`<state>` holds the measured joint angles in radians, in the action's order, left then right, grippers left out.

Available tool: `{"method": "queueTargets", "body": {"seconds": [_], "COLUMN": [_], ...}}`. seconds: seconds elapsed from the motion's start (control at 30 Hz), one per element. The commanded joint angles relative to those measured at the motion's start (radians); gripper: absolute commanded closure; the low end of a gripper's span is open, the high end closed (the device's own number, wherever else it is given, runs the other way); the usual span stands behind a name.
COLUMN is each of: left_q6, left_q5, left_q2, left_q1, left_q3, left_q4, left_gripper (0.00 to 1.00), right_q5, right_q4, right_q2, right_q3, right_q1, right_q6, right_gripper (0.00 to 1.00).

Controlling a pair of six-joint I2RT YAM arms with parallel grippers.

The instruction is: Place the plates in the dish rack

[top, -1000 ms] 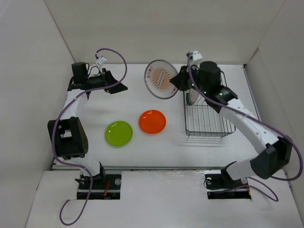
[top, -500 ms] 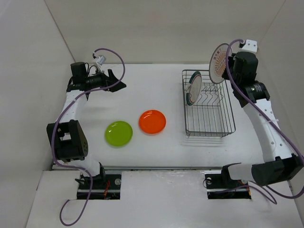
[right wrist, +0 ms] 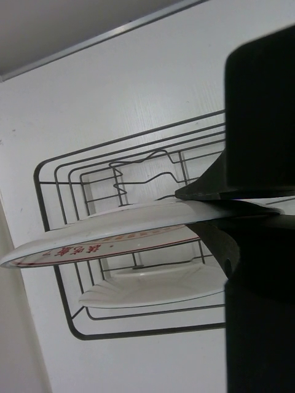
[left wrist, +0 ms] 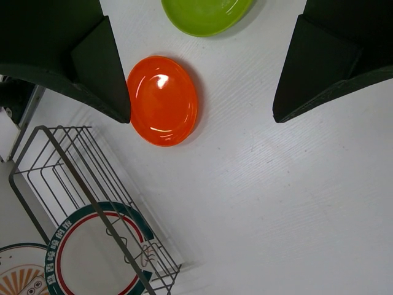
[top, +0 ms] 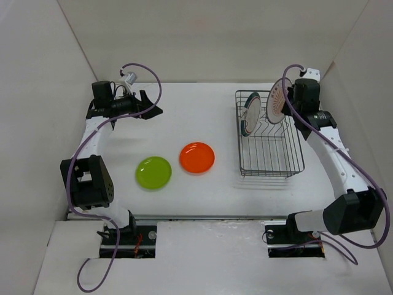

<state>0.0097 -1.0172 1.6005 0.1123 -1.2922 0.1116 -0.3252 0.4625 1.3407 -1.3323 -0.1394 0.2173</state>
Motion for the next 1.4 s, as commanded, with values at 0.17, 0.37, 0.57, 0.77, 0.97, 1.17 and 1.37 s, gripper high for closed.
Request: {"method": "queueTargets", "body": {"seconds": [0.17, 0.37, 0.57, 0.77, 0.97, 1.17, 1.37], "left_q6": [0.029, 0.029, 0.029, 0.038, 0.038, 0.038, 0.038], "left_q5": [-0.004, -0.004, -0.004, -0.004, -0.004, -0.014, -0.014], "left_q2": [-0.048, -0.057, -0.057, -0.057, -0.057, -0.057, -0.057], "left_q1": [0.000, 0.000, 0.000, 0.000, 0.000, 0.000, 0.000], "left_q3": [-0.018, -0.018, -0.009, -0.009, -0.009, -0.009, -0.009], "left_q4": [-0.003, 0.006, 0.007, 0.007, 0.007, 0.007, 0.007], "left_gripper": [0.00, 0.00, 0.00, 0.00, 0.00, 0.00, 0.00], "right_q5": [0.012, -0.060, -0.081, -0.091, -0.091, -0.091, -0.091], "right_q4": [-0.150, -0.159, -0.159, -0.168, -0.168, -0.177, -0.177], "right_q2": [0.026, 0.078, 0.109, 0.130, 0.169, 0.187, 0.196], "right_q3": [0.025, 0.025, 0.035, 0.035, 0.035, 0.044, 0.044], "right_q1": [-0.003, -0.022, -0.031, -0.040, -0.049, -0.058, -0.058], "right_q6": [0.068, 0.077, 0.067, 0.039, 0.028, 0.019, 0.019], "right_gripper": [1.00, 1.00, 1.00, 1.00, 1.00, 0.86, 0.77]}}
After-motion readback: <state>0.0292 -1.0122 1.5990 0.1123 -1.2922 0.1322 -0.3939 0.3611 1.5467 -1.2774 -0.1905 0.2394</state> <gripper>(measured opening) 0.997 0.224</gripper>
